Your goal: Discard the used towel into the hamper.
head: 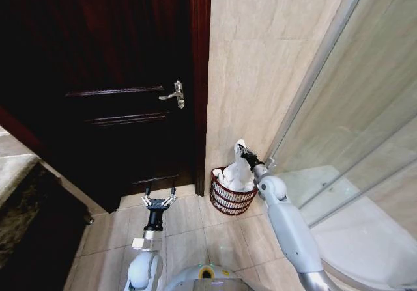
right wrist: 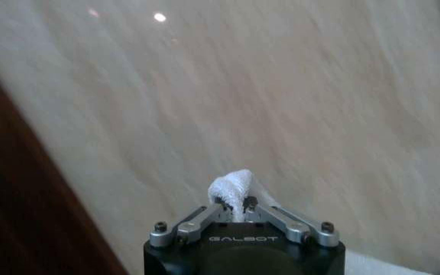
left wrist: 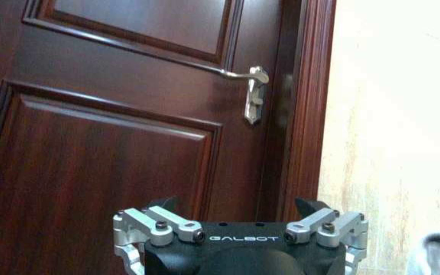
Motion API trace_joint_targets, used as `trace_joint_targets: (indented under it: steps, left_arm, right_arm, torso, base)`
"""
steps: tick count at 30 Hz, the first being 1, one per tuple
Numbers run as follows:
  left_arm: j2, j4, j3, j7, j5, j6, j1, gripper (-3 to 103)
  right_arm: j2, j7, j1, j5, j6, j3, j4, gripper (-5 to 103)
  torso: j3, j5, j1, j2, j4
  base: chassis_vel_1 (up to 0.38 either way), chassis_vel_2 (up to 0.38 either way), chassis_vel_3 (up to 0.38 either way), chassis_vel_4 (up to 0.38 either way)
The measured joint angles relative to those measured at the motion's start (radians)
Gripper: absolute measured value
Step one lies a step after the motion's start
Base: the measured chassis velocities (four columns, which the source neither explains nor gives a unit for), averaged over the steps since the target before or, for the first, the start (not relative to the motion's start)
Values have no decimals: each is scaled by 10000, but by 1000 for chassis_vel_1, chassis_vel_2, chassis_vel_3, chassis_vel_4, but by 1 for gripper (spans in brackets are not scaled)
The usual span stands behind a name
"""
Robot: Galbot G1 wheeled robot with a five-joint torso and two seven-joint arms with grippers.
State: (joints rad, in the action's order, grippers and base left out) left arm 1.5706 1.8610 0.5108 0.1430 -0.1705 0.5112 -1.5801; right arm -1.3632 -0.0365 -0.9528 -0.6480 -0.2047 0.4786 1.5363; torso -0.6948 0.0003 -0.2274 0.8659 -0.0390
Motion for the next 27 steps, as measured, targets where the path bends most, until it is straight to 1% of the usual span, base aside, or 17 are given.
trace_joint_targets:
  steps: [1, 4, 5, 8, 11, 13, 14, 15, 16, 17, 19, 20, 21, 23, 24, 25, 27]
  left_arm:
    - [0, 0, 0, 0, 0, 0, 0, 100]
    - [17, -23, -2, 3, 28, 9, 10, 100]
    - [17, -23, -2, 3, 28, 9, 10, 100]
    - [0, 22, 34, 1, 23, 10, -3, 100]
    - [-18, 13, 51, 1, 17, 68, 4, 100]
    - [-20, -24, 49, -6, 10, 134, 11, 100]
    - [-6, -33, 41, -9, 7, 145, 11, 100]
    - [-6, -33, 41, -9, 7, 145, 11, 100]
    - [19, -44, 29, -12, 8, 156, 10, 100]
    - [36, -51, 23, -14, 7, 167, 10, 100]
    - [43, -56, 21, -15, 4, 182, 13, 100]
    - [43, -56, 21, -15, 4, 182, 13, 100]
    - [37, -56, 24, -15, -2, 187, 15, 100]
    - [1, -53, 61, -17, -52, 193, 11, 100]
    - [1, -53, 61, -17, -52, 193, 11, 100]
    - [-15, -50, 82, -20, -83, 196, 11, 100]
    - [-23, -48, 96, -21, -104, 198, 8, 100]
  right_arm:
    - [0, 0, 0, 0, 0, 0, 0, 4]
    - [-426, 34, 89, 309, 56, 239, -833, 4]
    - [-426, 34, 89, 309, 56, 239, -833, 4]
    - [-602, 233, 140, 532, 86, 371, -1332, 4]
    - [-585, 386, 89, 608, 58, 390, -1351, 4]
    - [-488, 628, -47, 575, -409, 390, -1095, 4]
    - [-426, 855, -111, 443, -805, 389, -895, 4]
    - [-426, 855, -111, 443, -805, 389, -895, 4]
    - [-401, 1210, -152, 286, -1272, 390, -702, 4]
    - [-408, 1510, -164, 117, -1588, 395, -581, 4]
    - [-461, 2403, -145, -283, -2204, 389, -332, 4]
    - [-461, 2403, -145, -283, -2204, 389, -332, 4]
    - [-473, 2802, -127, -448, -2519, 379, -198, 4]
    - [-495, 3719, -58, -975, -3469, 364, 85, 4]
    - [-495, 3719, -58, -975, -3469, 364, 85, 4]
    - [-523, 3982, 31, -1154, -3818, 386, 51, 4]
    - [-568, 4083, 159, -1219, -3985, 430, -132, 4]
  torso:
    - [0, 0, 0, 0, 0]
    - [94, -2, 82, -175, 0]
    - [94, -2, 82, -175, 0]
    - [200, -2, 171, -369, 0]
    - [258, -3, 222, -477, -1]
    - [300, -1, 259, -558, 0]
    - [312, -4, 269, -577, 1]
    - [312, -4, 269, -577, 1]
    - [320, -7, 276, -590, 2]
    - [322, -4, 278, -595, 1]
    - [323, -1, 279, -597, 1]
    - [323, -1, 279, -597, 1]
    - [323, -2, 279, -597, 0]
    - [320, -4, 276, -591, 1]
    - [320, -4, 276, -591, 1]
    - [316, -4, 274, -584, 1]
    - [313, -3, 272, -578, 0]
  base:
    - [0, 0, 0, 0]
    - [0, 0, 0, 0]
    - [0, 0, 0, 0]
    - [0, 0, 0, 0]
    - [0, 0, 0, 0]
    - [0, 0, 0, 0]
    - [0, 0, 0, 0]
    - [0, 0, 0, 0]
    - [0, 0, 0, 0]
    - [0, 0, 0, 0]
    - [0, 0, 0, 0]
    - [0, 0, 0, 0]
    - [0, 0, 0, 0]
    - [0, 0, 0, 0]
    - [0, 0, 0, 0]
    - [0, 0, 0, 0]
    - [0, 0, 0, 0]
